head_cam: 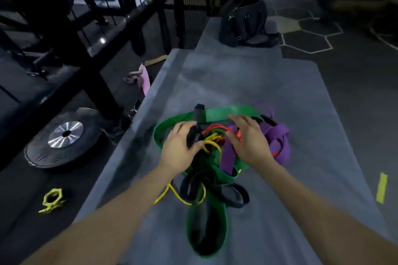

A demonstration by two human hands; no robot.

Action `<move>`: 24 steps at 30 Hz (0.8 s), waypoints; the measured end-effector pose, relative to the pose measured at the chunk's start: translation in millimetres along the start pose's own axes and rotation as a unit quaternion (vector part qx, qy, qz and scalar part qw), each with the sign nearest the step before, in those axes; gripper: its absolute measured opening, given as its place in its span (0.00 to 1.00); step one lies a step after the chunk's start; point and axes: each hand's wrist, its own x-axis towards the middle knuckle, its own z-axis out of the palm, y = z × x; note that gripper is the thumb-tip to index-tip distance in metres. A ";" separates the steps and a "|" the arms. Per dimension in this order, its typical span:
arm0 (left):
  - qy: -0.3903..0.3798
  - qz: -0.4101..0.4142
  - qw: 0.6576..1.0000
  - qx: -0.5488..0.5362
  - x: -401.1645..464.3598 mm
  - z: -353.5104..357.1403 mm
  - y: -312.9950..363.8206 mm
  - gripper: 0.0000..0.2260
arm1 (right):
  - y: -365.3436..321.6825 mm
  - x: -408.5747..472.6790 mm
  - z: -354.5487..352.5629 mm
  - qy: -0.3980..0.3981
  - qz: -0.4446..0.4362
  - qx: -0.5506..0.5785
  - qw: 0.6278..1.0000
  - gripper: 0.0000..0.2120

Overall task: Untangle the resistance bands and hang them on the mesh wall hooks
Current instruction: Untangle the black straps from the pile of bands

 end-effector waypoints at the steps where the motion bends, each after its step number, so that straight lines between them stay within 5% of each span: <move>1: 0.016 0.012 1.000 0.002 1.3 9.7 -7.3 0.24 | 6.9 1.1 9.2 0.018 -0.012 0.003 1.000 0.23; 12: 0.104 0.076 0.990 0.059 4.6 39.8 -38.8 0.18 | 36.1 5.9 52.7 0.095 -0.074 0.015 0.993 0.15; 24: 0.080 -0.043 0.995 -0.037 -50.3 5.2 -42.6 0.09 | 14.1 -42.9 35.3 0.005 -0.080 -0.054 0.995 0.18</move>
